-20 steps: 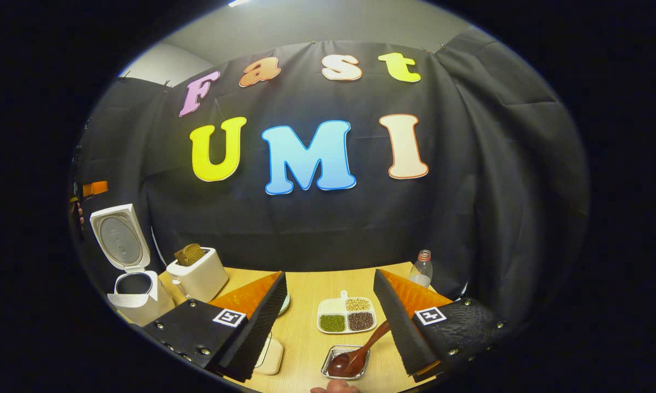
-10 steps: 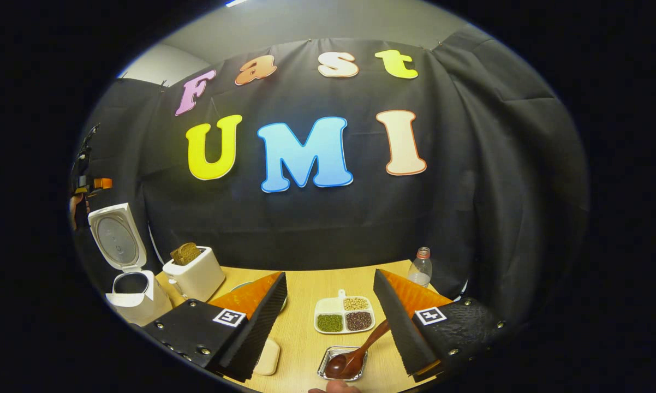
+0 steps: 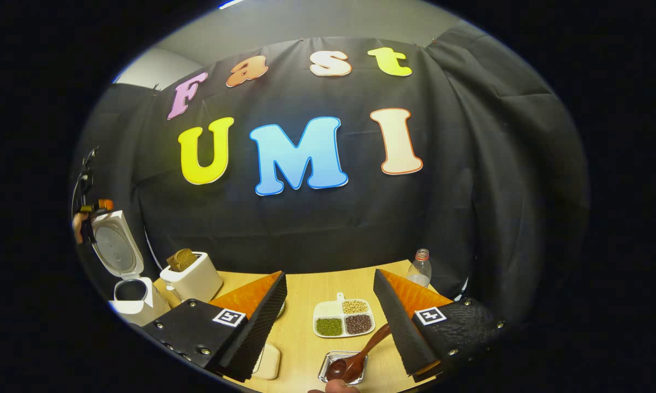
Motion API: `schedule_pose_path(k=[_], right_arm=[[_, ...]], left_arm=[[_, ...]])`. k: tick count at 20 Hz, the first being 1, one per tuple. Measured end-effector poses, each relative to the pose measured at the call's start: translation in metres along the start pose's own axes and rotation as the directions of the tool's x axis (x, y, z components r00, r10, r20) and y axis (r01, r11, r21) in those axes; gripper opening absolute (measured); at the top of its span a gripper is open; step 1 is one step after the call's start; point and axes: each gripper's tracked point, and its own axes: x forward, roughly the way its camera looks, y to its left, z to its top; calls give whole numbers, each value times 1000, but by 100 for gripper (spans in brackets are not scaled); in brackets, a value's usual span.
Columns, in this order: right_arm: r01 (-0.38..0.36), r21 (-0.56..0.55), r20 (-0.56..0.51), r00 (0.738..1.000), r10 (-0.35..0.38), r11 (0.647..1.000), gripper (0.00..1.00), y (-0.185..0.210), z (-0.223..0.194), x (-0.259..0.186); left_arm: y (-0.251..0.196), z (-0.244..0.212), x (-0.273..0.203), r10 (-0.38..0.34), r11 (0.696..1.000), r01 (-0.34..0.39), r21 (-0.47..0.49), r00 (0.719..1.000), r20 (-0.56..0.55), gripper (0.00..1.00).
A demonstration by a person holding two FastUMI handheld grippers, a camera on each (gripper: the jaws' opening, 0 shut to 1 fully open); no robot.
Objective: Close the left gripper, press the button to open the rice cooker; take a wooden spoon from the chopstick holder with the right hand, scoop a spoonful of rice and pour it into the rice cooker, then put the wooden spoon back into the chopstick holder.
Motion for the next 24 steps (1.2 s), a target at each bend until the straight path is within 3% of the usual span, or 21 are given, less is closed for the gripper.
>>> schedule_pose_path(k=[2,6,9,10,11,12,15,21,24], right_arm=[[0,55,2,1000,0,998,97,0,2,3],[1,120,-1,1000,-1,993,99,7,-1,9],[-24,93,15,1000,23,995,99,24,2,8],[-44,79,17,999,42,996,94,32,4,8],[-62,67,17,998,61,996,94,38,5,7],[-76,57,16,997,75,995,99,43,6,7],[-100,48,15,995,99,994,99,52,7,4],[-134,46,17,991,133,990,99,67,13,2],[-153,30,17,988,153,988,99,76,13,-1]], left_arm=[[-6,0,-8,3,999,-4,38,999,41,94],[-12,-13,-43,0,999,-3,38,998,67,99],[-20,-26,-73,8,998,-14,55,993,114,99],[-23,-29,-85,11,998,-19,57,991,133,100],[-26,-41,-95,9,998,-18,65,990,139,96],[-28,-49,-103,9,997,-20,72,989,147,96],[-31,-74,-128,30,993,-47,105,987,160,100],[-39,-133,-163,-7,995,-2,95,996,89,98],[-47,-141,-175,-23,995,14,98,996,90,98]])
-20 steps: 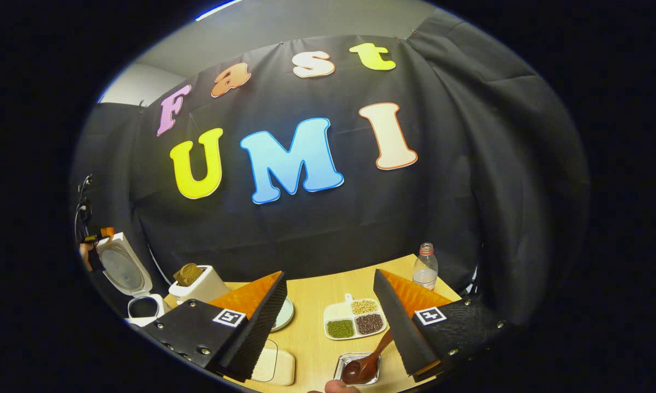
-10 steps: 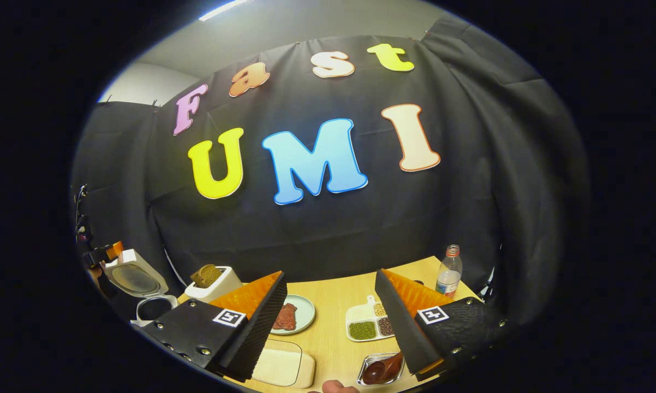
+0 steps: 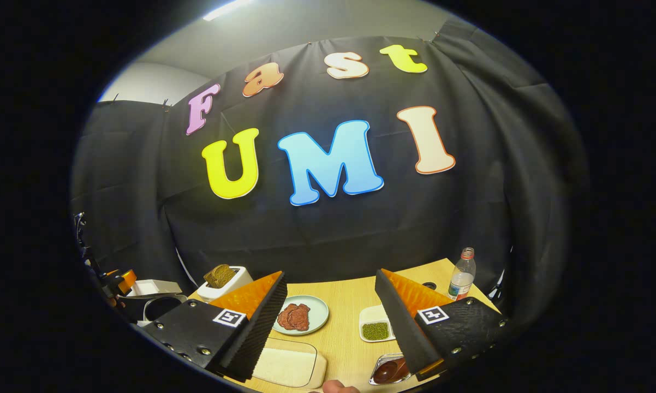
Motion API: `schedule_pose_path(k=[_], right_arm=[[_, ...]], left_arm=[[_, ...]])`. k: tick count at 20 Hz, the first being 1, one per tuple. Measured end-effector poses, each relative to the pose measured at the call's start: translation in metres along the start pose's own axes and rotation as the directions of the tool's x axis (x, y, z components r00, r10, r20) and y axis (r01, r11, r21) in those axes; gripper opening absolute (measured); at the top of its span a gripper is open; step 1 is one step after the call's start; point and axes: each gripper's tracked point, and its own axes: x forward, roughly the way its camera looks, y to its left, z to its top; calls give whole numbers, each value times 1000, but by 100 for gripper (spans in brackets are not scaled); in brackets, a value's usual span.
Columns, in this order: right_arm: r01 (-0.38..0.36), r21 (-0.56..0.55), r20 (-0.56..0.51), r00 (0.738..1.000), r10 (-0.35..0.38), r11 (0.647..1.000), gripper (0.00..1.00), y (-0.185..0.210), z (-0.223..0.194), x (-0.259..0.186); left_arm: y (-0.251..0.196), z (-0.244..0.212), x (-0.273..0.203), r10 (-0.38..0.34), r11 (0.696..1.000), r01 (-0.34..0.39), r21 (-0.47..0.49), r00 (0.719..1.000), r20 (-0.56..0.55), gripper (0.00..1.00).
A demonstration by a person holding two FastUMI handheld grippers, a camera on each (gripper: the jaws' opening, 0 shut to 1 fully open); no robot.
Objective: Close the left gripper, press the button to open the rice cooker; take a wooden spoon from the chopstick holder with the right hand, scoop a spoonful of rice and pour it into the rice cooker, then put the wooden spoon back into the chopstick holder.
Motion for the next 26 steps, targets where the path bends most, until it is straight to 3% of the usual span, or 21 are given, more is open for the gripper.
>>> schedule_pose_path(k=[6,7,8,12,26], right_arm=[[-24,-17,-17,1000,23,1000,99,9,-3,-8],[-24,-20,-16,1000,24,1000,99,9,-4,-8],[-23,-24,-16,1000,23,999,99,8,-3,-10],[-11,-18,-21,1000,10,1000,99,4,-3,-13],[-17,-52,-78,997,13,999,99,8,-22,-27]], left_arm=[[-5,-19,-4,-20,998,18,-55,999,-39,100],[-6,-22,-5,-23,999,21,-50,999,-42,92],[-7,-27,-6,-28,998,25,-53,998,-52,98],[-7,-51,-11,-24,997,17,-73,995,-95,98],[-20,-110,-16,-59,998,58,-12,974,-220,99]])
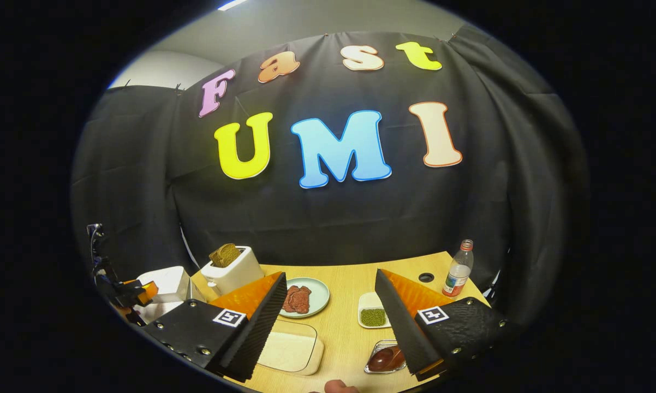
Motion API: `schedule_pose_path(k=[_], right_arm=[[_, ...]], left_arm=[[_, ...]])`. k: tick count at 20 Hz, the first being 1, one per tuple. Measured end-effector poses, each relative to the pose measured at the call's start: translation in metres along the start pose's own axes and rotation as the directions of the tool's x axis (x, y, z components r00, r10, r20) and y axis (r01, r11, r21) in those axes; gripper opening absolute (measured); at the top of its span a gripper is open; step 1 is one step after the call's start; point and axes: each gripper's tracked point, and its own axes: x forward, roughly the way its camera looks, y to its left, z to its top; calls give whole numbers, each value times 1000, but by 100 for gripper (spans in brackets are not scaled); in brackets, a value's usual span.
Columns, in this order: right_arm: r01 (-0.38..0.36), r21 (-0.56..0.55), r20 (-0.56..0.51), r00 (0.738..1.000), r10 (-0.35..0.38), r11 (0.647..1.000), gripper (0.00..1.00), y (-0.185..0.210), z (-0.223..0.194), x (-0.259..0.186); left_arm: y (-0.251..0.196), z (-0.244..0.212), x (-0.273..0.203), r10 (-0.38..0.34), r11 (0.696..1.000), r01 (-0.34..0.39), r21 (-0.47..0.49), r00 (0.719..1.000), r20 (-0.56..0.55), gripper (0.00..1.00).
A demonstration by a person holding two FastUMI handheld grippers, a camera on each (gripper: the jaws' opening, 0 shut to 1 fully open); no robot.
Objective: Close the left gripper, press the button to open the rice cooker; take a wooden spoon from the chopstick holder with the right hand, scoop a spoonful of rice and pour it into the rice cooker, then put the wooden spoon back into the chopstick holder.
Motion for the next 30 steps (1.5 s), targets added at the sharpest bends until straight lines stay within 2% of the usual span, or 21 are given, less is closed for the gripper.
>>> schedule_pose_path(k=[5,8,11,13,14,15,16,18,21,23,27,30], right_arm=[[13,-6,-4,1000,-13,1000,99,-1,-3,-5],[16,-16,4,1000,-16,1000,99,3,-3,-12],[14,-19,3,1000,-14,1000,99,9,-8,-19],[16,-23,22,1000,-16,1000,99,12,-2,-27],[16,-16,34,999,-15,1000,99,15,3,-30],[18,-10,45,999,-18,1000,94,17,5,-34],[25,-5,56,998,-24,1000,99,20,10,-38],[35,1,85,996,-35,999,99,28,20,-49],[70,-19,131,989,-67,997,99,36,35,-67],[77,-32,161,984,-71,996,99,43,50,-81],[129,-15,231,965,-122,992,99,46,89,-106],[152,0,268,952,-147,988,98,44,121,-111]], left_arm=[[-2,-19,1,0,1000,1,11,1000,-26,99],[-5,-22,-4,-24,999,25,20,999,-34,100],[-4,-16,-7,-61,998,62,33,998,-31,100],[4,-7,-12,-45,998,45,35,999,-7,98],[7,3,-20,-41,999,40,36,999,22,98],[7,16,-30,-49,998,47,32,997,60,98],[3,33,-42,-63,998,61,24,993,99,98],[-6,75,-65,-97,995,96,12,980,175,98],[-20,142,-105,-135,991,133,27,946,293,98],[-38,184,-135,-179,983,185,17,919,352,98],[-67,223,-178,-240,968,251,27,885,399,98],[-85,253,-205,-278,950,313,-13,861,427,100]])
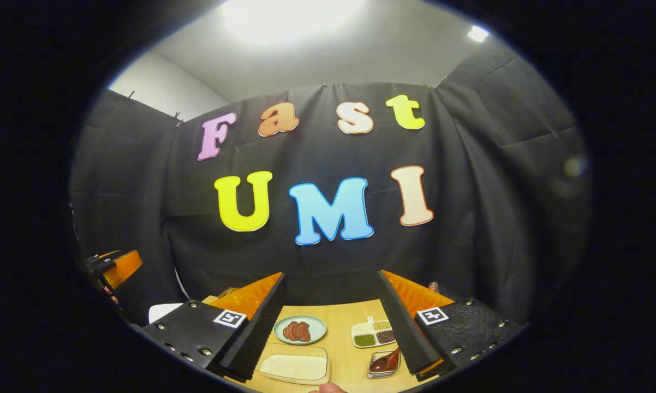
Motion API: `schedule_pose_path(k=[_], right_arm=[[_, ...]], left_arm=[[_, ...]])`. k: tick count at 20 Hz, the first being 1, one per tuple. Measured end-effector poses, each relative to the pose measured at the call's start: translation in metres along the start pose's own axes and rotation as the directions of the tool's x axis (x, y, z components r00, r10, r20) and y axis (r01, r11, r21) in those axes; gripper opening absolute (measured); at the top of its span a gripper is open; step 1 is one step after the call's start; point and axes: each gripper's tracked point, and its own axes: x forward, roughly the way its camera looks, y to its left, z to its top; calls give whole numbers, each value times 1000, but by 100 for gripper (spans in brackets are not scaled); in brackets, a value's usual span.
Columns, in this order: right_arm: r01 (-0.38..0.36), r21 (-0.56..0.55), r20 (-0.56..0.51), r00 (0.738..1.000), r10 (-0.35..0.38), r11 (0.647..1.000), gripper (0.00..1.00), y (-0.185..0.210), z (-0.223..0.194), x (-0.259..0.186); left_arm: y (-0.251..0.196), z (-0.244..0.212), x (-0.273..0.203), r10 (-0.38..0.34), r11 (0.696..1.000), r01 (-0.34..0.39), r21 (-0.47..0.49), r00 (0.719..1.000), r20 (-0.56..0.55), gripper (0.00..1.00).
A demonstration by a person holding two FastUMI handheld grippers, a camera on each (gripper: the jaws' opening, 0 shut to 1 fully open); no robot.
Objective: Close the left gripper, press the button to open the rice cooker; take a wooden spoon from the chopstick holder with the right hand, scoop a spoonful of rice and pour it into the rice cooker, then put the wooden spoon back into the chopstick holder.
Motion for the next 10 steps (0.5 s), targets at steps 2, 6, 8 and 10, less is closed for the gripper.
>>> schedule_pose_path(k=[2,6,8,10], right_arm=[[7,-1,1,1000,-7,1000,98,-5,13,5],[-9,-13,-9,1000,9,1000,98,-17,23,14],[-12,-20,-16,1000,12,1000,98,-26,24,17],[-6,-2,-13,1000,6,1000,98,-36,24,22]], left_arm=[[-5,14,4,5,1000,-4,16,1000,-7,99],[-25,21,10,12,999,-11,30,1000,-28,100],[-38,18,11,6,1000,-5,21,999,-39,100],[-48,13,12,16,999,-13,41,998,-54,98]])
